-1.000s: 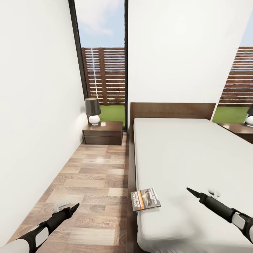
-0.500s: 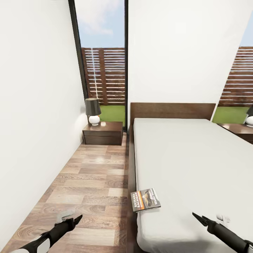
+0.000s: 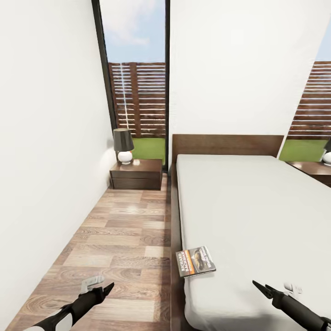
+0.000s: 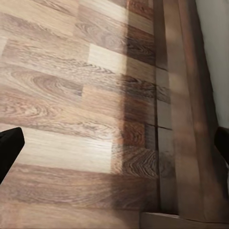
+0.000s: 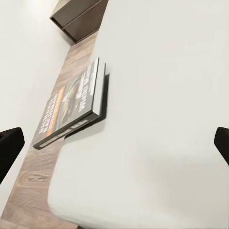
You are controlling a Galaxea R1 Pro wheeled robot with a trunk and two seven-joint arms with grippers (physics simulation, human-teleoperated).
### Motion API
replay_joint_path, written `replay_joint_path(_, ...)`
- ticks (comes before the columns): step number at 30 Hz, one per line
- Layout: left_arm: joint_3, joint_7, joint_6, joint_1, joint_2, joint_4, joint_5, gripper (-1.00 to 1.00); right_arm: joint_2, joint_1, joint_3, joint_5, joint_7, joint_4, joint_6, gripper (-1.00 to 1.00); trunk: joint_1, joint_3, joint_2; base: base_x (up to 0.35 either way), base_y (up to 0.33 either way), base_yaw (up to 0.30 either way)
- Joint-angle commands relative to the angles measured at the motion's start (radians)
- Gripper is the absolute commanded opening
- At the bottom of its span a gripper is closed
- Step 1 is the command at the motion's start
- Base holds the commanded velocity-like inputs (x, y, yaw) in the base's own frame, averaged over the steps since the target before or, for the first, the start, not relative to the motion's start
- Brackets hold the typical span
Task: In the bedroom, move the book from the bed onto either nightstand, and place the two sandals side by side next to the bed.
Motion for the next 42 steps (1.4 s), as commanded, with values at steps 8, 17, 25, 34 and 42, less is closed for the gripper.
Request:
replay_joint_path(8, -0.009, -0.004, -0.005, -0.001, 0.0, 0.001, 0.007, 1.0, 0.0, -0.002, 0.008, -0.007, 0.004, 0.004, -0.008, 1.0, 0.0, -0.001, -0.001, 0.0, 0.006, 0.0)
replay_joint_path(17, -0.009, -0.004, -0.005, -0.001, -0.001, 0.001, 0.007, 1.0, 0.0, -0.002, 0.008, -0.007, 0.011, 0.004, -0.007, 1.0, 0.0, -0.001, -0.001, 0.0, 0.0, 0.0)
replay_joint_path(25, -0.009, -0.004, -0.005, 0.0, -0.002, 0.001, 0.007, 1.0, -0.001, -0.002, 0.008, -0.008, 0.053, 0.005, -0.005, 1.0, 0.0, -0.001, -0.001, 0.0, 0.0, 0.0)
replay_joint_path(34, -0.009, -0.004, -0.005, 0.001, -0.007, 0.001, 0.007, 1.0, -0.001, -0.002, 0.008, -0.009, 0.084, 0.005, 0.005, 1.0, 0.0, -0.001, -0.001, 0.0, 0.0, 0.0)
replay_joint_path(42, -0.009, -0.003, -0.005, 0.002, -0.01, 0.001, 0.007, 1.0, -0.001, -0.002, 0.008, -0.01, -0.06, 0.005, -0.003, 1.0, 0.0, -0.001, -0.001, 0.0, 0.0, 0.0)
